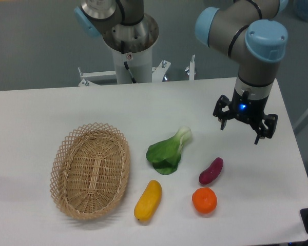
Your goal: Place the mango on the table
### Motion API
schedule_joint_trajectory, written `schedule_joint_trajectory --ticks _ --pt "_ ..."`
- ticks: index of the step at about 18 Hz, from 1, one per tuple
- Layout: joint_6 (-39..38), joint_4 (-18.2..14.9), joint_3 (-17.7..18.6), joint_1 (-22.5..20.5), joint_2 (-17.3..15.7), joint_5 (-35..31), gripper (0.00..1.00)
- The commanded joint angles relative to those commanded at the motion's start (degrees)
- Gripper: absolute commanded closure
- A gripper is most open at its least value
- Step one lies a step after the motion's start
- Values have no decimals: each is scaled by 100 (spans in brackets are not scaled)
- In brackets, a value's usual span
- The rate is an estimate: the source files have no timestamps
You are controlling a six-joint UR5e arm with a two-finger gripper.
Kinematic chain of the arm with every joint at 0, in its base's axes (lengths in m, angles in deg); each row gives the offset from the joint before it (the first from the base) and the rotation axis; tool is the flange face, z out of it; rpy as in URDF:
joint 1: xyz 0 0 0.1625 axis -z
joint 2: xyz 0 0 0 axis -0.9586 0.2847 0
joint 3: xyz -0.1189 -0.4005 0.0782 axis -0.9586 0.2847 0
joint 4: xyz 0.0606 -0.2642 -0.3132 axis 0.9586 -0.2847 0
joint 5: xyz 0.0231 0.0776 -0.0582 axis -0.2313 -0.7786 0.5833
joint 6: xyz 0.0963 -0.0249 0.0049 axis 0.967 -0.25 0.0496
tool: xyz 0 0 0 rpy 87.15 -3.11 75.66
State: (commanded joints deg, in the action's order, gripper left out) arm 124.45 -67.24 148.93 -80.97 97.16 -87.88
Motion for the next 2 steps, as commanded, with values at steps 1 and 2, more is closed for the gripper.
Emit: schedule_joint_trajectory --ticks 1,2 --pt "0 0 0 0 0 0 0" --pt "0 0 0 0 0 0 0"
